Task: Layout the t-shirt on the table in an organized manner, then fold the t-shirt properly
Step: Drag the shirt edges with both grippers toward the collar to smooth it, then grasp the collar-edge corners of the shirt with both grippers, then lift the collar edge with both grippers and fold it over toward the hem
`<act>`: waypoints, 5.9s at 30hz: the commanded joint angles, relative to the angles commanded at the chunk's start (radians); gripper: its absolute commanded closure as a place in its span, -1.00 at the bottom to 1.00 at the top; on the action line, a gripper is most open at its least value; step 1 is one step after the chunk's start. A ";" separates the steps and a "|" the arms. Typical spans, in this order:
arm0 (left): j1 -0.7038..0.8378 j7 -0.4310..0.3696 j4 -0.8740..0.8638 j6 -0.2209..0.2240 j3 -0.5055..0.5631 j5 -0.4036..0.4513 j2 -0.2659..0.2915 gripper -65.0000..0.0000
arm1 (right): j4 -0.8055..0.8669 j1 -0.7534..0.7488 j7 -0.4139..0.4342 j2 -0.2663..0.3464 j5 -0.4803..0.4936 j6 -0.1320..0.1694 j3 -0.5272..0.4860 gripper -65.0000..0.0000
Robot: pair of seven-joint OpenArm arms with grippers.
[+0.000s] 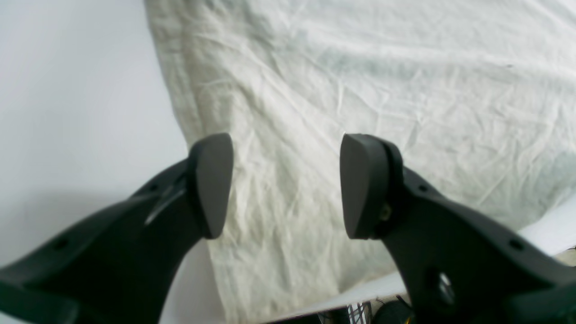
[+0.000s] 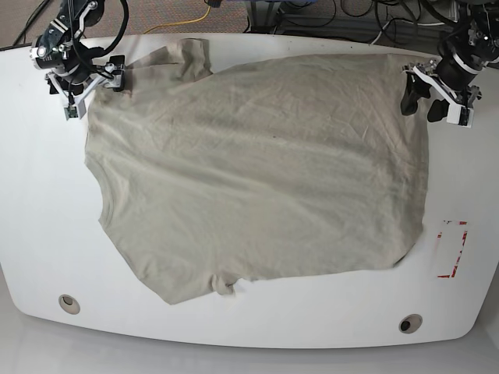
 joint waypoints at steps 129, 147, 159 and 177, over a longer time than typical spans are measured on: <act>-0.443 0.422 -0.101 -0.272 -0.074 0.176 0.006 0.87 | 0.155 0.376 -0.207 -0.035 -0.008 0.000 -0.008 0.98; -0.603 0.420 -0.316 -0.267 -0.012 0.206 -0.003 0.72 | -0.133 0.502 -0.106 0.038 -0.012 0.000 -0.086 0.78; -0.632 0.420 -0.316 -0.265 -0.015 0.296 -0.015 -0.16 | 0.012 0.439 -0.150 0.048 -0.002 0.000 -0.094 -0.68; -0.652 0.420 -0.224 -0.272 -0.018 0.296 -0.092 -0.16 | 0.003 0.242 -0.132 0.005 0.002 0.000 -0.098 -0.68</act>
